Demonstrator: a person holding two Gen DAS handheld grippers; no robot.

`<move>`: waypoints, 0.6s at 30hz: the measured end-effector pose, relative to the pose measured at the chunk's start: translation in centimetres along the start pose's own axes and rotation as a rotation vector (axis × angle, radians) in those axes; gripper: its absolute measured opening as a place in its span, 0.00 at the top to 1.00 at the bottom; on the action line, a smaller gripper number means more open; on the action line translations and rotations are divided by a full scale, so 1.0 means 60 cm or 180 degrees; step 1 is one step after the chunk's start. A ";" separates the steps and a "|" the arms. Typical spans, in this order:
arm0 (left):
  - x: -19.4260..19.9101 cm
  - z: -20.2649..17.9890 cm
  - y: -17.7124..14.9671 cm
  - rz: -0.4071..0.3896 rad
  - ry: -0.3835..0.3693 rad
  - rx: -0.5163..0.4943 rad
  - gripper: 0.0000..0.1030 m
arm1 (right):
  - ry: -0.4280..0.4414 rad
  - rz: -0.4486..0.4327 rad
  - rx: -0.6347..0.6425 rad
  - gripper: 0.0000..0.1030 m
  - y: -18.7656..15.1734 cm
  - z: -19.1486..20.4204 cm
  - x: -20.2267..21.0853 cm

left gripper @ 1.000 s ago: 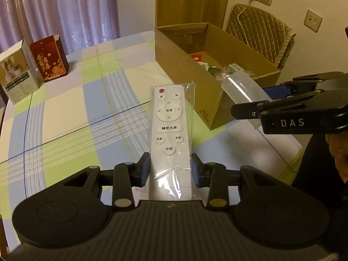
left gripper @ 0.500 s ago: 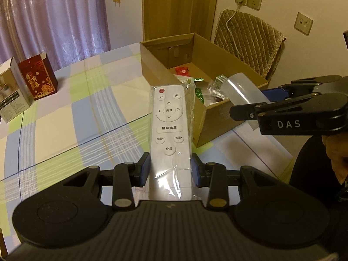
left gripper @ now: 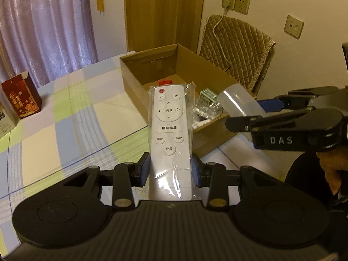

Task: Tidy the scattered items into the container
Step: 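Lower the remote into the box and open the left tool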

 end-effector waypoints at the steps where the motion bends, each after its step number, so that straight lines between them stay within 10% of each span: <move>1: -0.003 -0.002 0.006 -0.0010 -0.0008 -0.0006 0.68 | -0.0011 -0.0004 -0.0009 0.47 0.000 -0.005 0.000; 18: -0.046 -0.024 0.055 -0.0039 -0.0101 -0.0045 0.68 | -0.0108 -0.0075 -0.0101 0.47 0.030 -0.059 -0.012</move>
Point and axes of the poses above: each gripper's, at about its wrist camera, not at the fingertips, and x roughly against the way its jaws point, z to its left, y to its top, the point moved 6 cm from there along -x, roughly the way its jaws point, and after that the axes turned 7 degrees about -x, right-handed, at the moved point
